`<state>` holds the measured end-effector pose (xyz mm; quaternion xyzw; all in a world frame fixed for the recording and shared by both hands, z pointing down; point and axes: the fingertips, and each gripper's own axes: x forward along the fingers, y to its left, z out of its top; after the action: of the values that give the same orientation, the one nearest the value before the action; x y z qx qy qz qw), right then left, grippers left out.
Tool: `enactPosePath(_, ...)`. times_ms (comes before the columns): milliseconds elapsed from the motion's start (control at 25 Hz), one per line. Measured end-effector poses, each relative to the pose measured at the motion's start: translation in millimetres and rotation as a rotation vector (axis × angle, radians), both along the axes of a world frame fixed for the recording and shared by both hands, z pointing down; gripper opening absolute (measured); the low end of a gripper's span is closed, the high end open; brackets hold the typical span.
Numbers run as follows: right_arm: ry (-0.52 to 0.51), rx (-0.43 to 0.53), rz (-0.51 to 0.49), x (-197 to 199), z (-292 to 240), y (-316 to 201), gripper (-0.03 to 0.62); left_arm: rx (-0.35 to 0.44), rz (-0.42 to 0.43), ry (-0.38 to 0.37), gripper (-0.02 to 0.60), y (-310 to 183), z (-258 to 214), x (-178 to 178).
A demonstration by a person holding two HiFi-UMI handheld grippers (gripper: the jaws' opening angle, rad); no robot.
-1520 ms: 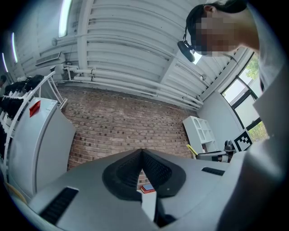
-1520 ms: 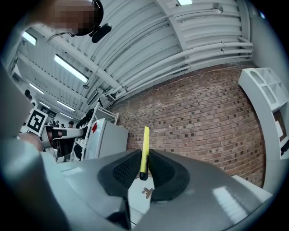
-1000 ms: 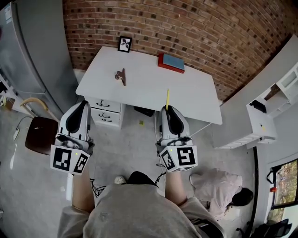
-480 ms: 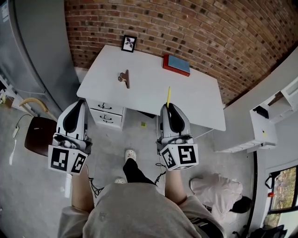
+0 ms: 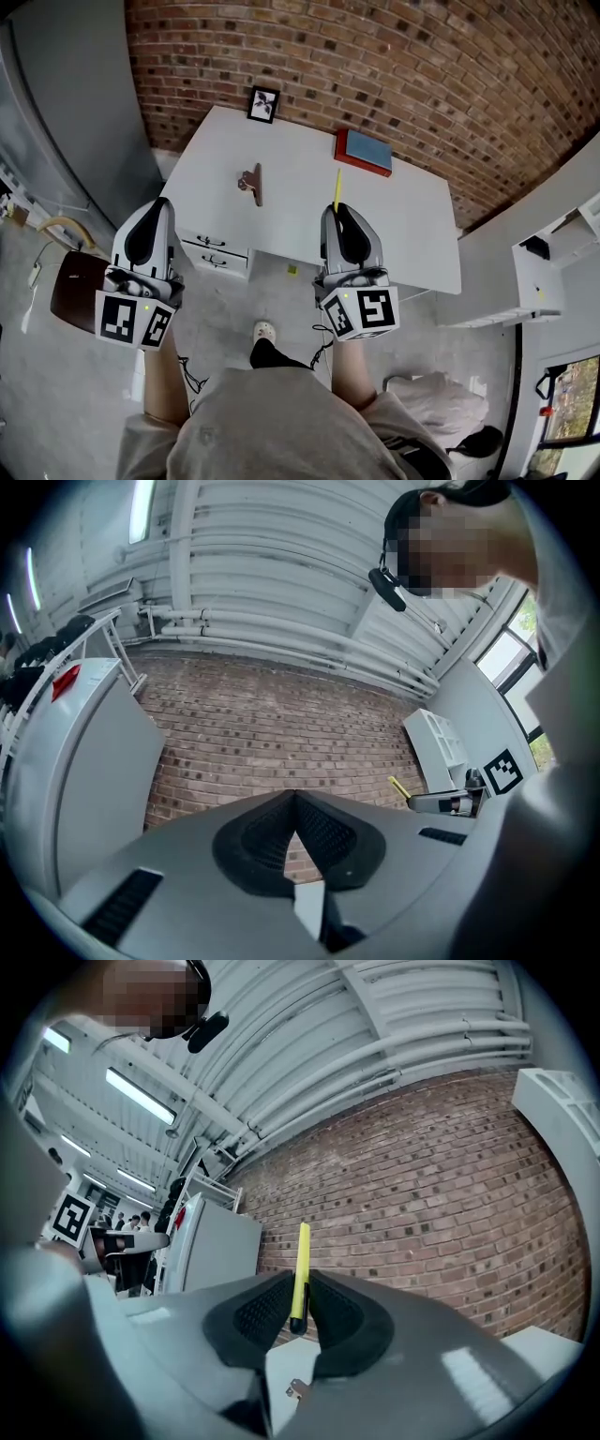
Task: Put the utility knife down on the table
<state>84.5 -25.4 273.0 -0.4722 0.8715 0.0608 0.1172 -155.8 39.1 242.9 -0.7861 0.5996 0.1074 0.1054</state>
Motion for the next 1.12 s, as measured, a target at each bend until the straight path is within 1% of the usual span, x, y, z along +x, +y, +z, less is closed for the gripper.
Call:
enactPosePath(440,0.002,0.007,-0.045,6,-2,-89,0.063,0.002,-0.037,-0.008,0.005,-80,-2,11)
enactPosePath(640,-0.007,0.011,-0.067,13,-4,-120,0.063,0.012,-0.040,-0.017,0.005,-111,-7,26)
enactPosePath(880,-0.014,0.005,-0.082,21,2,-145,0.063,0.008,-0.036,-0.021,0.005,-133,-2,42)
enactPosePath(1120,-0.015,-0.020,-0.099,14,12,-161,0.063,-0.014,-0.055,-0.014,0.005,-147,7,35)
